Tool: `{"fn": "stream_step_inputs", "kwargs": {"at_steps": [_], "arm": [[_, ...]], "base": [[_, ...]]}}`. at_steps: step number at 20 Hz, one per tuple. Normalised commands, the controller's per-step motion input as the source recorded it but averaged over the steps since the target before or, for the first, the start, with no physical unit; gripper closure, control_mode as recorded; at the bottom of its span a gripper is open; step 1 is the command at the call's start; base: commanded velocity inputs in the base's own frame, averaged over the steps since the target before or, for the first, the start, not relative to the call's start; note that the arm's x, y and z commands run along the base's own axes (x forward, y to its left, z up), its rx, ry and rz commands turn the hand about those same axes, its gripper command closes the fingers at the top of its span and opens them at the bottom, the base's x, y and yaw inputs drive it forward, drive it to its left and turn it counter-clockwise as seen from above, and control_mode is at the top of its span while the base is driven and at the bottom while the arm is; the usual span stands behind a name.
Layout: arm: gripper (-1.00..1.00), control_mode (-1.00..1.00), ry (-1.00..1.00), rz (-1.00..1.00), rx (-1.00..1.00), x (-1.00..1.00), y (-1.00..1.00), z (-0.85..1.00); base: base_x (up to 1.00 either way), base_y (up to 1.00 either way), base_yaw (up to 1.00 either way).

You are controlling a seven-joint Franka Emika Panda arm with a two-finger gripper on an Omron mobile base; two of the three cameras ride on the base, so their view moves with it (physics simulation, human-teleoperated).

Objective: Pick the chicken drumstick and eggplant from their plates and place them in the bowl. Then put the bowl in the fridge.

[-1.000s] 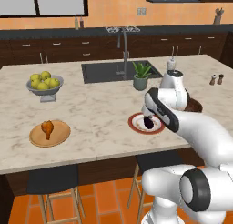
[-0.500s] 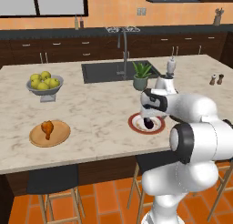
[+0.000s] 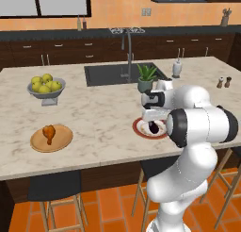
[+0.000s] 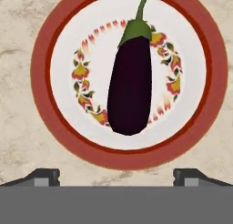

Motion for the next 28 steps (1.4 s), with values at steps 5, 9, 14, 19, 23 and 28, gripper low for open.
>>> {"fn": "stream_step_inputs", "kwargs": {"at_steps": [5, 9, 14, 19, 23, 28], "arm": [[-1.00, -1.00, -0.06, 0.00, -0.02, 0.10, 0.00, -0.55], [-1.00, -1.00, -0.08, 0.00, -0.02, 0.24, 0.00, -0.44], [-1.00, -1.00, 0.00, 0.00, 0.00, 0.61, 0.00, -0.19], [-1.00, -1.00, 0.04, 0.00, 0.00, 0.22, -0.10, -0.21], [1.00, -1.00, 0.01, 0.00, 0.00, -0.11, -0.18, -0.26], [1.00, -1.00, 0.00, 0.01, 0.04, -0.02, -0.23, 0.29]], "base": [[0.00, 0.00, 0.00], [0.00, 0.00, 0.00], [0.00, 0.00, 0.00], [0.00, 0.00, 0.00], [0.00, 0.00, 0.00], [0.00, 0.00, 0.00]]}}
